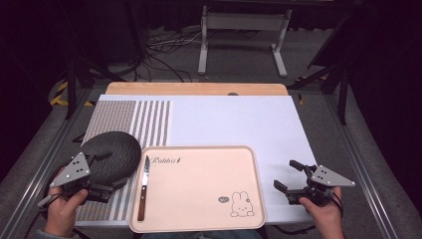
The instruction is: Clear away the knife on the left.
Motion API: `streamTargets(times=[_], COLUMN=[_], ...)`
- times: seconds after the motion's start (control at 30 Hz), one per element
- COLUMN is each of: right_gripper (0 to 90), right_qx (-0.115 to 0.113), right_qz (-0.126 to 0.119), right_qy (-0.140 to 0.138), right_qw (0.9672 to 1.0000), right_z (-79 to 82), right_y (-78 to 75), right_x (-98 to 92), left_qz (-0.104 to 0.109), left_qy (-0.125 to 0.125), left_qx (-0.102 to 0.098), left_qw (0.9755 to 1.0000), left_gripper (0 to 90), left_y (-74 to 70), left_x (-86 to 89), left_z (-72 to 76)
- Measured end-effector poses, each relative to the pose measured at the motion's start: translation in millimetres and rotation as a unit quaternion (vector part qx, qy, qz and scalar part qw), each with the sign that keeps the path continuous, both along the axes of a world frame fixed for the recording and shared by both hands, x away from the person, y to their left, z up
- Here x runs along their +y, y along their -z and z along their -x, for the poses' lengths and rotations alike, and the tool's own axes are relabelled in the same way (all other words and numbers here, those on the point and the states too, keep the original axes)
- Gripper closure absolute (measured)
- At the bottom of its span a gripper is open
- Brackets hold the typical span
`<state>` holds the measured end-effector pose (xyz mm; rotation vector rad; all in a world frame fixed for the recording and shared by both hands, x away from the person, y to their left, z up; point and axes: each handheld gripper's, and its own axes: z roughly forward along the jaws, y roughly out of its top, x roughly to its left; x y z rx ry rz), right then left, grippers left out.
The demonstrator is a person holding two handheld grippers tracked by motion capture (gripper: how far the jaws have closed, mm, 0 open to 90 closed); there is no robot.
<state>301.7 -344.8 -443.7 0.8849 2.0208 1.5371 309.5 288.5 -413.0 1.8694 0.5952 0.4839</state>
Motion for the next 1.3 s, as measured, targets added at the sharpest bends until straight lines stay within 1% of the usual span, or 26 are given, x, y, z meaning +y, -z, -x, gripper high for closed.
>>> streamTargets(times=[0.03, 0.1, 0.17, 0.2, 0.33, 0.4, 0.43, 0.5, 0.53, 0.57, 0.63, 0.73, 0.8, 0.83, 0.87, 0.97, 1.0, 1.03, 1.07, 1.1, 1.17, 1.2, 1.3], right_gripper=[5.6, 5.4, 5.2, 5.2, 5.1, 5.1, 5.1, 5.1, 5.1, 5.0, 5.0, 5.0, 5.0, 5.0, 5.0, 5.0, 5.0, 5.0, 5.0, 5.0, 5.0, 5.0, 4.9], right_qx=[0.000, -0.001, -0.001, -0.002, -0.007, -0.011, -0.012, -0.014, -0.013, -0.013, -0.016, -0.016, -0.015, -0.017, -0.017, -0.013, -0.014, -0.012, -0.012, -0.013, -0.009, -0.011, -0.010], right_qz=[0.000, 0.000, 0.000, 0.000, 0.000, -0.001, -0.001, -0.001, -0.001, -0.001, 0.001, 0.000, 0.000, 0.001, 0.000, -0.002, -0.002, -0.002, -0.002, -0.001, -0.002, -0.001, -0.002], right_qy=[0.000, 0.000, 0.000, 0.000, 0.002, 0.003, 0.004, 0.003, 0.003, 0.003, 0.001, 0.002, 0.002, 0.002, 0.002, 0.004, 0.003, 0.003, 0.003, 0.004, 0.006, 0.005, 0.006], right_qw=[1.0000, 1.0000, 1.0000, 1.0000, 1.0000, 0.9999, 0.9999, 0.9999, 0.9999, 0.9999, 0.9999, 0.9999, 0.9999, 0.9999, 0.9999, 0.9999, 0.9999, 0.9999, 0.9999, 0.9999, 0.9999, 0.9999, 0.9999], right_z=[0.0, -0.1, -0.3, -0.2, 0.8, 0.8, 0.9, 1.2, 1.6, 1.8, 1.8, 2.3, 3.0, 2.8, 2.7, 2.8, 2.6, 2.9, 2.9, 2.5, 2.7, 2.4, 2.8], right_y=[0.0, 0.1, 0.2, 0.1, -0.7, -1.0, -1.0, -1.1, -1.2, -1.2, -1.2, -1.2, -1.0, -0.8, -0.6, 0.4, 0.8, 1.0, 1.4, 1.9, 2.6, 2.9, 3.0], right_x=[0.0, -0.3, 0.0, 0.2, -0.8, -1.3, -1.4, -1.8, -1.9, -2.1, -2.3, -2.4, -2.6, -2.7, -2.8, -3.0, -3.3, -3.5, -3.8, -4.0, -4.0, -3.9, -3.6], left_qz=[0.000, 0.012, 0.014, 0.013, 0.012, 0.007, 0.008, 0.010, 0.017, 0.025, 0.038, 0.048, 0.052, 0.055, 0.057, 0.052, 0.049, 0.055, 0.053, 0.057, 0.054, 0.052, 0.053], left_qy=[0.000, -0.011, -0.019, -0.027, -0.037, -0.041, -0.042, -0.043, -0.044, -0.046, -0.049, -0.054, -0.053, -0.055, -0.054, -0.058, -0.055, -0.056, -0.055, -0.056, -0.054, -0.054, -0.056], left_qx=[0.000, -0.002, -0.001, -0.006, -0.003, -0.001, -0.002, 0.001, 0.006, 0.007, 0.011, 0.014, 0.018, 0.016, 0.022, 0.020, 0.021, 0.020, 0.018, 0.024, 0.026, 0.026, 0.030], left_qw=[1.0000, 0.9999, 0.9997, 0.9995, 0.9992, 0.9991, 0.9991, 0.9990, 0.9989, 0.9986, 0.9980, 0.9973, 0.9971, 0.9969, 0.9967, 0.9968, 0.9970, 0.9967, 0.9969, 0.9965, 0.9967, 0.9968, 0.9965], left_gripper=[3.3, 3.3, 3.3, 3.2, 3.3, 3.3, 3.2, 3.2, 3.3, 3.3, 3.9, 3.9, 3.8, 3.9, 3.9, 3.8, 3.8, 3.8, 3.8, 3.8, 4.0, 3.9, 3.7], left_y=[0.0, 7.7, 14.0, 18.2, 28.7, 32.8, 35.1, 39.0, 41.5, 43.2, 45.5, 48.5, 51.3, 52.6, 53.5, 55.7, 55.5, 55.8, 55.7, 56.0, 55.9, 55.8, 55.7], left_x=[0.0, 6.9, 11.8, 14.0, 20.0, 21.6, 22.1, 24.3, 26.0, 27.2, 29.1, 31.1, 33.4, 34.6, 35.5, 37.2, 37.9, 37.7, 38.3, 37.9, 38.1, 38.4, 38.2], left_z=[0.0, 2.1, 3.2, 3.6, 5.4, 6.7, 7.2, 8.4, 9.1, 9.2, 9.6, 10.7, 11.3, 11.3, 11.8, 13.6, 13.7, 14.3, 14.1, 14.4, 13.7, 13.2, 13.3])
